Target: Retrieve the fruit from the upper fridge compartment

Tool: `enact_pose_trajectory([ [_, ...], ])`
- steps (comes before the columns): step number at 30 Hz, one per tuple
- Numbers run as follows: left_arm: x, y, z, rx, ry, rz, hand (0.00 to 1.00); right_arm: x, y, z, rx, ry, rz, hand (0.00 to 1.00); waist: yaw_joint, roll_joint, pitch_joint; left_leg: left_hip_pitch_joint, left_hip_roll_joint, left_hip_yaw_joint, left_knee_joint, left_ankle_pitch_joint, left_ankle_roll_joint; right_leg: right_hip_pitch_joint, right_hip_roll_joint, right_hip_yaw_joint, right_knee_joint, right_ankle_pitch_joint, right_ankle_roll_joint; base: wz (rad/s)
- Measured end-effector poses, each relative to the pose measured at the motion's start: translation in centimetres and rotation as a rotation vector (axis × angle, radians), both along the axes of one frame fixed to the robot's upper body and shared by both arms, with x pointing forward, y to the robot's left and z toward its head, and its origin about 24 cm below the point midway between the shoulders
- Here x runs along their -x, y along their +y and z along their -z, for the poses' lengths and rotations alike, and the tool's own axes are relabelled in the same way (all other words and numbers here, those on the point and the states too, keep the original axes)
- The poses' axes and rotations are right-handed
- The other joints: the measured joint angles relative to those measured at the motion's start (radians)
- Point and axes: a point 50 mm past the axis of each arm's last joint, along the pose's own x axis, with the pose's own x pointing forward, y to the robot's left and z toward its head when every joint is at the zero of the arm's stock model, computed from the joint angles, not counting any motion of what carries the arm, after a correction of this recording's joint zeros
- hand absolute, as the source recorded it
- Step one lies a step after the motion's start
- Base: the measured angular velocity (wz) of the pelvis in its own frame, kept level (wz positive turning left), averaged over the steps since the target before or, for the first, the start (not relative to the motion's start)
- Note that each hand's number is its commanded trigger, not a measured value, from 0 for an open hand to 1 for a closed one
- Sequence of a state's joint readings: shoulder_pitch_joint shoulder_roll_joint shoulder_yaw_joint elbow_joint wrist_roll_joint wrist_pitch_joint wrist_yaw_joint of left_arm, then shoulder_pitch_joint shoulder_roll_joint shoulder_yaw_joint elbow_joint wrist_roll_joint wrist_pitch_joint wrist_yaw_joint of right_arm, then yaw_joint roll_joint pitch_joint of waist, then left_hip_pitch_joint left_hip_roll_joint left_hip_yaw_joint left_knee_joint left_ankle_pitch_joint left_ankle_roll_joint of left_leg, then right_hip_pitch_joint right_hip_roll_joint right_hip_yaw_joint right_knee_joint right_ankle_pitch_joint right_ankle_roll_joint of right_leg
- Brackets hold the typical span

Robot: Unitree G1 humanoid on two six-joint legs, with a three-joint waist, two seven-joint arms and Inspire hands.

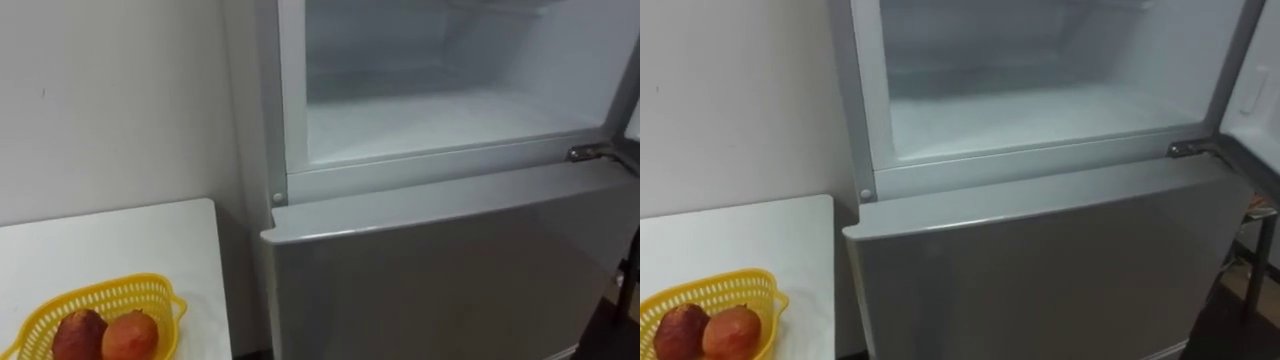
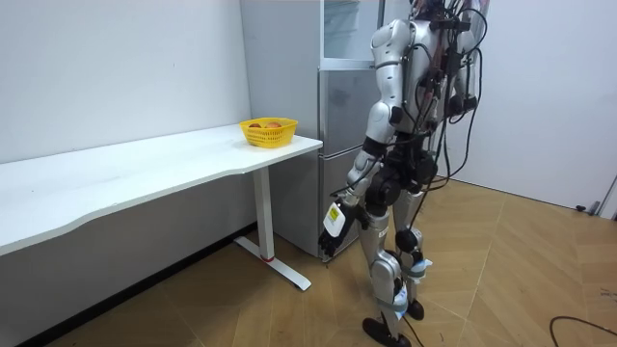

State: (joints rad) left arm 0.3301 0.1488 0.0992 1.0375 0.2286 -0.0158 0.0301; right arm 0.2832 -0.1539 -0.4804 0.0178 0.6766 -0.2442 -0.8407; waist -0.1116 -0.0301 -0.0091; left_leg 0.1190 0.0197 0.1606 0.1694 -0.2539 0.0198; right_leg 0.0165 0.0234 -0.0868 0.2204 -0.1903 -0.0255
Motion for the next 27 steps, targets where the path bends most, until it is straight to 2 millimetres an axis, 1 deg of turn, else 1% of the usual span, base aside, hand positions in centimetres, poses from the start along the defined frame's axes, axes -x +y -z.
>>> enact_pose_trajectory([
  [2,0.4,0.5,-0.2,-0.013,-0.003,-0.021,0.0,0.0,-0.8,-1.1,0.0,-0.057,0.018,0.0,0.003,-0.011,0.0016,0.01,0.0,0.001,-0.001,0.0,0.0,0.002,0.0,0.002,-0.002,-0.003,0.0,-0.02],
  [4,0.4,0.7,-0.3,-0.02,-0.007,-0.032,0.0,-0.2,-1.3,-2.0,0.015,-0.094,0.015,0.0,-0.001,-0.018,0.003,0.013,0.0,0.005,-0.002,0.0,0.0,0.001,0.0,0.006,-0.001,-0.005,0.0,-0.03],
  [5,0.3,0.9,-0.4,-0.024,-0.015,-0.036,0.0,-0.3,-1.6,-2.6,0.003,-0.147,0.022,0.0,-0.001,-0.021,0.0036,0.013,0.0,0.005,-0.002,0.0,0.0,0.001,0.0,0.006,-0.002,-0.005,0.0,0.0],
  [6,0.3,1.0,-0.4,-0.025,-0.018,-0.035,0.0,-0.3,-1.7,-2.9,-0.008,-0.175,0.023,0.0,-0.002,-0.021,0.0039,0.013,0.0,0.004,-0.002,0.0,0.0,0.001,0.0,0.005,-0.002,-0.005,0.0,0.0],
  [10,0.2,1.5,-0.6,-0.04,-0.03,-0.039,0.0,-0.8,-2.8,-4.1,-0.092,-0.334,0.046,0.0,-0.023,-0.029,0.0035,0.008,-0.001,0.002,-0.003,0.0,0.0,0.002,0.0,0.004,-0.001,-0.005,0.0,0.02],
  [14,-0.2,2.2,-0.9,-0.059,-0.067,-0.073,0.0,-0.3,-4.1,-5.3,-0.115,-0.461,0.057,0.0,-0.027,-0.036,0.0037,0.006,-0.001,0.002,-0.003,0.0,0.0,0.0,0.0,0.004,0.001,-0.005,0.0,0.0],
  [17,-0.5,2.4,-1.1,-0.066,-0.087,-0.084,0.0,-0.2,-4.3,-6.3,-0.094,-0.523,0.031,0.0,-0.028,-0.039,0.0026,-0.005,-0.001,0.003,-0.002,0.0,0.0,-0.012,0.0,0.005,0.001,-0.005,0.0,0.0],
  [21,-0.5,2.4,-1.1,-0.068,-0.091,-0.087,0.0,-0.4,-4.1,-7.2,-0.056,-0.557,-0.013,0.0,-0.032,-0.04,0.0024,-0.006,0.0,0.003,-0.002,0.0,0.0,-0.013,0.0,0.005,0.003,-0.005,0.0,0.0],
  [27,-0.3,2.6,-1.2,-0.075,-0.094,-0.095,0.0,-1.1,-3.4,-8.8,-0.04,-0.656,-0.092,0.0,-0.018,-0.037,0.0029,-0.002,0.001,0.007,-0.002,0.0,0.0,-0.014,0.002,0.01,0.007,-0.005,-0.001,0.0],
])
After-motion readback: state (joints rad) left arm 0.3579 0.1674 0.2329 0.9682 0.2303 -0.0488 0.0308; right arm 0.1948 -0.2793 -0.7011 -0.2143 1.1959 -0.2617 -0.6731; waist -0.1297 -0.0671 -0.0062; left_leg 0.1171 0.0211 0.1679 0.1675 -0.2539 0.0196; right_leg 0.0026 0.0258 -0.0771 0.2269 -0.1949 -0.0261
